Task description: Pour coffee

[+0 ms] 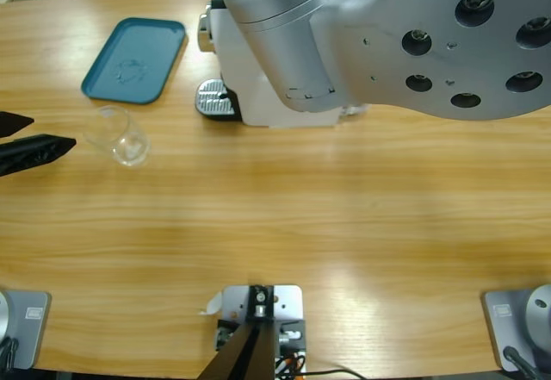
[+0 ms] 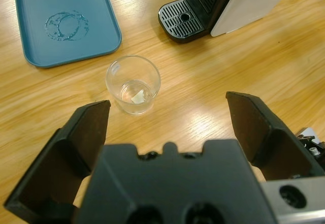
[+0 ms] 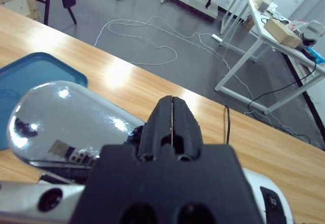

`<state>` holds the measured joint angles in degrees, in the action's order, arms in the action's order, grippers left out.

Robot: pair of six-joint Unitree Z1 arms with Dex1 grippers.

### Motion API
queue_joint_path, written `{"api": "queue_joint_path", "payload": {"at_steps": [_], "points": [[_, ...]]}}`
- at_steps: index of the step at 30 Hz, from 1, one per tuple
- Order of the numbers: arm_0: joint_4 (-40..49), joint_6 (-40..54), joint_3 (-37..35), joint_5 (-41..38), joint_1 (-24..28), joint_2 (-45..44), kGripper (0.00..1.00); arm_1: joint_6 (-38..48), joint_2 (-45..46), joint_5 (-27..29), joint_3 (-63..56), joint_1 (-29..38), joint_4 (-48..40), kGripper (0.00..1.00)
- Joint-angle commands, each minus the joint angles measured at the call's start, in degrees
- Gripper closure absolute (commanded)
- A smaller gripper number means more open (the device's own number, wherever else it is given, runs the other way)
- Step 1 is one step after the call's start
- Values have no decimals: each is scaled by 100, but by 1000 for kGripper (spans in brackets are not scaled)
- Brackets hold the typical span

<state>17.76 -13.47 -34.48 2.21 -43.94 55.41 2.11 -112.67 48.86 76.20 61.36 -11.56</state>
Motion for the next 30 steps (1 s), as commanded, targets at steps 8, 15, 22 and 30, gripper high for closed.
{"api": "queue_joint_path", "payload": {"at_steps": [8, 15, 22, 30], "points": [[-62, 11, 187, -54, -62, 33, 4, 548, -967, -345, -589, 102, 84, 1000], [-62, 13, 187, -54, -62, 31, 4, 866, -1067, -350, -749, 236, 85, 1000], [-62, 11, 187, -75, -62, 30, 9, 1081, -1086, -429, -896, 274, 92, 1000], [-62, 11, 187, -98, -62, 28, 9, 1234, -1137, -767, -838, 332, 208, 1000]]}}
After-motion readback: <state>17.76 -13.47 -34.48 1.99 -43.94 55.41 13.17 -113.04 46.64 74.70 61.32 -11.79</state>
